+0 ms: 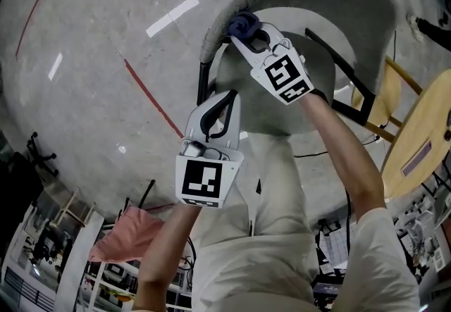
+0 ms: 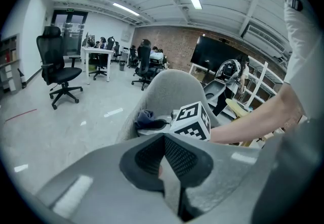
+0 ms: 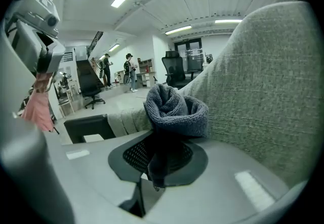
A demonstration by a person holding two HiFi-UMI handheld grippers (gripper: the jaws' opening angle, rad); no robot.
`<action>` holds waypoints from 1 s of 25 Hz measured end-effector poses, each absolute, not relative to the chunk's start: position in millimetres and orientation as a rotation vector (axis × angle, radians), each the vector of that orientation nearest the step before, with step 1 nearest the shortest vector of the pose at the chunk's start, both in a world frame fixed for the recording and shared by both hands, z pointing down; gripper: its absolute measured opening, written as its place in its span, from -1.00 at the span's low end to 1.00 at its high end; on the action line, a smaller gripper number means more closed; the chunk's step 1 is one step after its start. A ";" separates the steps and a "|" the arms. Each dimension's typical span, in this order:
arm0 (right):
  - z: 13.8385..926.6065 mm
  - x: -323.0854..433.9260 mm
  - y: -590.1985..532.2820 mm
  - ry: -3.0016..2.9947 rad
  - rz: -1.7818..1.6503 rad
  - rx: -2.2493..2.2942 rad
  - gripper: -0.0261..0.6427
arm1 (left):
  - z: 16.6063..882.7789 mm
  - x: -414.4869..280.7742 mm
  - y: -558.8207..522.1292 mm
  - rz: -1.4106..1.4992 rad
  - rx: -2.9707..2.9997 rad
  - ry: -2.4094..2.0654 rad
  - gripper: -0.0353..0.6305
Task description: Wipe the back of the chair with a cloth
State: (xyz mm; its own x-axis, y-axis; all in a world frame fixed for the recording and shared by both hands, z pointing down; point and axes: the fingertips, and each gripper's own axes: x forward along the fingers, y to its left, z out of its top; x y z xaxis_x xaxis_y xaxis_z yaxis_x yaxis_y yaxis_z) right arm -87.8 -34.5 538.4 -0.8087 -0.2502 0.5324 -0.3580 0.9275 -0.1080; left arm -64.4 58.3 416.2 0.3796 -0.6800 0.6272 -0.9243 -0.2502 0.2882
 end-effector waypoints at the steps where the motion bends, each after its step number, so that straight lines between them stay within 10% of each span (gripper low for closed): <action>1: 540.0 -89.5 -31.3 -2.555 0.277 0.405 -0.73 | 416.8 -65.1 58.2 0.505 2.016 -1.378 -0.89; 25: 556.0 -107.9 44.0 -2.493 0.241 -0.025 -0.73 | 415.9 -59.2 62.6 0.515 2.016 -1.389 -0.89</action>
